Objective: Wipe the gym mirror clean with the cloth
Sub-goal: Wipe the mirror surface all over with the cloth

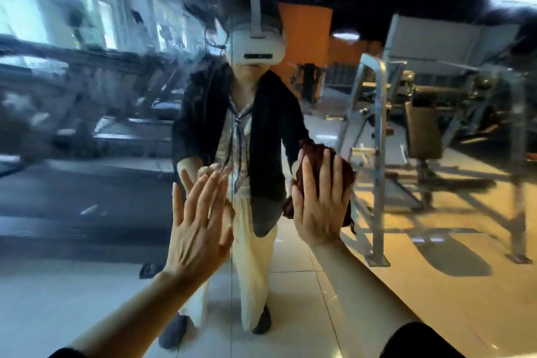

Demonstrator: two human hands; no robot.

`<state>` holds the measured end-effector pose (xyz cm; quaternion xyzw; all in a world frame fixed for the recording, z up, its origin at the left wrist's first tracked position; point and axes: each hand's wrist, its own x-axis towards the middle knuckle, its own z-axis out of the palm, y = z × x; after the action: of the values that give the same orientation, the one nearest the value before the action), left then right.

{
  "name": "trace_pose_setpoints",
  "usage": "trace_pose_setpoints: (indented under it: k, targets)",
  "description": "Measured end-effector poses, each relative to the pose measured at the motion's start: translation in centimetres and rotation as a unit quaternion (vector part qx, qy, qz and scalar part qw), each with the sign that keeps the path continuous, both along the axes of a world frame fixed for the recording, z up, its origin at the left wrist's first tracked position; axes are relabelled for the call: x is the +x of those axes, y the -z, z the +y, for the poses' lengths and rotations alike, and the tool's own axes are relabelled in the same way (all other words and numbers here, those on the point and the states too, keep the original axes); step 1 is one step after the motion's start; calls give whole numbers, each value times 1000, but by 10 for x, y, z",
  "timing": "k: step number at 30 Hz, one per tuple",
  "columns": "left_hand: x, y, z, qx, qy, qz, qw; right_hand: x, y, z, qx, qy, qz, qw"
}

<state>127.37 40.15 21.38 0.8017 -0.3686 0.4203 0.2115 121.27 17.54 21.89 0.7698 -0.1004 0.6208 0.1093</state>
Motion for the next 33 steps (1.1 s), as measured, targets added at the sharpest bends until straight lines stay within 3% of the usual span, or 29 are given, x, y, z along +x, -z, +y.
trace_pose_setpoints:
  k: [12,18,23,24,26,29,31,33]
  targets:
    - [88,-8,145,-48,-21,-33,998,101,-25,188,64,-12,-51,997]
    - [115,-17,195,-84,-13,-31,996,146,-11,275,-12,-63,38,997]
    - [125,-25,204,-41,0,-34,999,128,-8,254,-116,-20,114,986]
    - [125,-25,205,-32,1,-32,999,119,-10,242,-100,1,105,989]
    - [124,-26,208,-19,3,-35,999,105,-20,220,30,50,24,998]
    - [123,-28,215,4,-1,-43,999,109,-53,215,213,61,-107,969]
    - [124,-30,219,22,-2,-43,999,127,-71,237,212,49,-127,968]
    - [124,-31,224,43,0,-45,998,145,-69,270,144,30,-89,985]
